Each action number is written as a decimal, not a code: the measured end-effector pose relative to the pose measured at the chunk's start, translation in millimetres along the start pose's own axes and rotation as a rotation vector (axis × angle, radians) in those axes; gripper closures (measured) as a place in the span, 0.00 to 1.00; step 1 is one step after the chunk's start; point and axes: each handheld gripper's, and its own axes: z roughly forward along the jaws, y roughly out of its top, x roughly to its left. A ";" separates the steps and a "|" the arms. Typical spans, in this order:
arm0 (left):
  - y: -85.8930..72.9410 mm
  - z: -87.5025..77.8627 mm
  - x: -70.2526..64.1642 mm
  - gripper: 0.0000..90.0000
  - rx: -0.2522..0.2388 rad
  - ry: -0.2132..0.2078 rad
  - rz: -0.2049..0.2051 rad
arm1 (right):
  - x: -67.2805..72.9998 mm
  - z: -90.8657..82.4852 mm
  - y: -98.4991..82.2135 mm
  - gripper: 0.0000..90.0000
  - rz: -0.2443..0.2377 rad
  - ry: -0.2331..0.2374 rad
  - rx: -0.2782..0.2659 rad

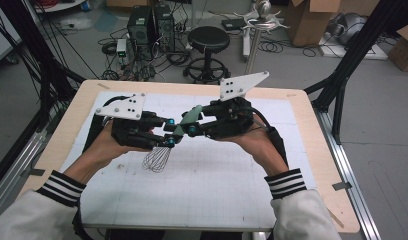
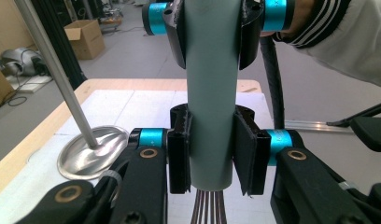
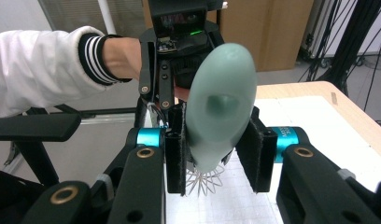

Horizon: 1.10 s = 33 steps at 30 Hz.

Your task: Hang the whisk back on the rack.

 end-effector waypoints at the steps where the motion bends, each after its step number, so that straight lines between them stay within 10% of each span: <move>1: 0.0 0.4 -0.5 0.76 -0.004 0.001 -0.001 | -0.3 0.3 0.4 0.74 0.003 0.002 -0.001; 8: -0.8 -1.8 -0.9 0.57 0.031 0.027 0.008 | -1.1 -1.7 0.6 0.74 0.009 -0.024 0.019; 19: -11.1 -19.1 -4.6 0.02 0.121 0.202 -0.041 | -4.0 -20.7 -3.1 0.74 0.052 -0.080 0.031; 33: -49.6 -58.2 -13.3 0.02 0.121 0.287 -0.089 | -10.4 -57.7 -9.6 0.74 0.116 -0.173 0.053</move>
